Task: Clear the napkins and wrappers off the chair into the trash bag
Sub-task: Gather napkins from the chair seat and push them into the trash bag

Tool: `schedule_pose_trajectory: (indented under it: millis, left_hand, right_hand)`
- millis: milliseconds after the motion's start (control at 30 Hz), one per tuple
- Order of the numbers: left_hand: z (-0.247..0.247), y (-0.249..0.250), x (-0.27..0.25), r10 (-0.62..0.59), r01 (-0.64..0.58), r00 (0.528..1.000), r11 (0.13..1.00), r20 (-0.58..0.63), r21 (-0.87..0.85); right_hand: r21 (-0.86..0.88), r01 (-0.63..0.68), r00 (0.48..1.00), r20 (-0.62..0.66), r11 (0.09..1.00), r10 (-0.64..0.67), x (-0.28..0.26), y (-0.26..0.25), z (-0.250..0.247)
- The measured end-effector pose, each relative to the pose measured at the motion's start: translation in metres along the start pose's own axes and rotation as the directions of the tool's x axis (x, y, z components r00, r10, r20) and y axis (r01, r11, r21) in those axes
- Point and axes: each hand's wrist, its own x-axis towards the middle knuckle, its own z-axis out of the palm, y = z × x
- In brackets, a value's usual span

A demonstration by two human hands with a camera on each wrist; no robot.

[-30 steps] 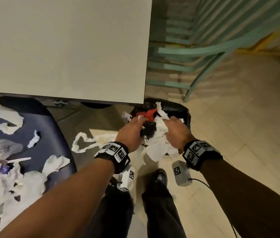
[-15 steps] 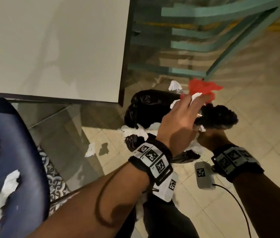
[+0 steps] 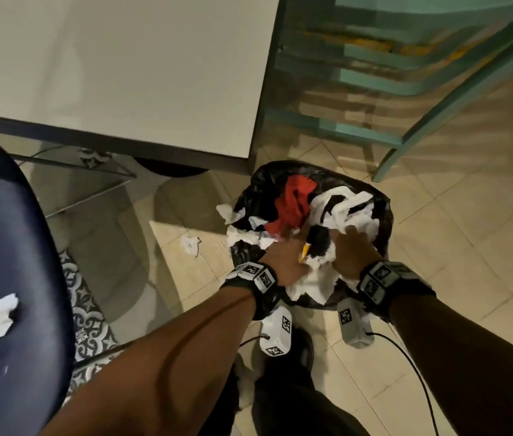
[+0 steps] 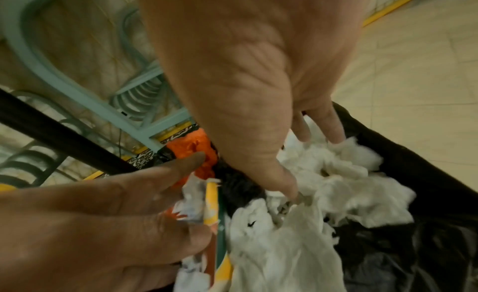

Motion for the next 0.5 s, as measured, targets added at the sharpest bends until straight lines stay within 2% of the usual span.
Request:
schedule_pose_trajectory:
  millis: [100,200,300,367,500]
  left_hand:
    - [-0.004,0.002,-0.023,0.074,-0.074,0.997,0.997,0.002,-0.037]
    - [-0.008,0.004,-0.059,0.083,-0.09,0.995,0.984,-0.052,-0.155]
    - [-0.013,-0.01,-0.103,-0.052,0.027,0.995,0.958,-0.081,-0.286]
    - [-0.014,-0.034,-0.132,-0.141,0.12,0.987,0.967,-0.078,-0.226]
    - [-0.004,-0.111,-0.164,-0.355,0.344,0.933,0.927,-0.055,-0.15]
  right_hand:
    - [-0.044,-0.035,0.999,0.021,0.998,0.036,-0.019,-0.005,-0.004]
    - [0.005,0.019,1.0,-0.006,1.0,-0.019,-0.045,-0.014,-0.009]
    - [0.123,0.112,0.994,-0.015,0.986,-0.111,-0.082,-0.033,-0.003]
    - [0.175,0.16,0.986,0.011,0.971,-0.164,-0.108,-0.049,0.014]
    - [0.174,0.153,0.963,0.194,0.973,-0.186,-0.136,-0.071,0.074]
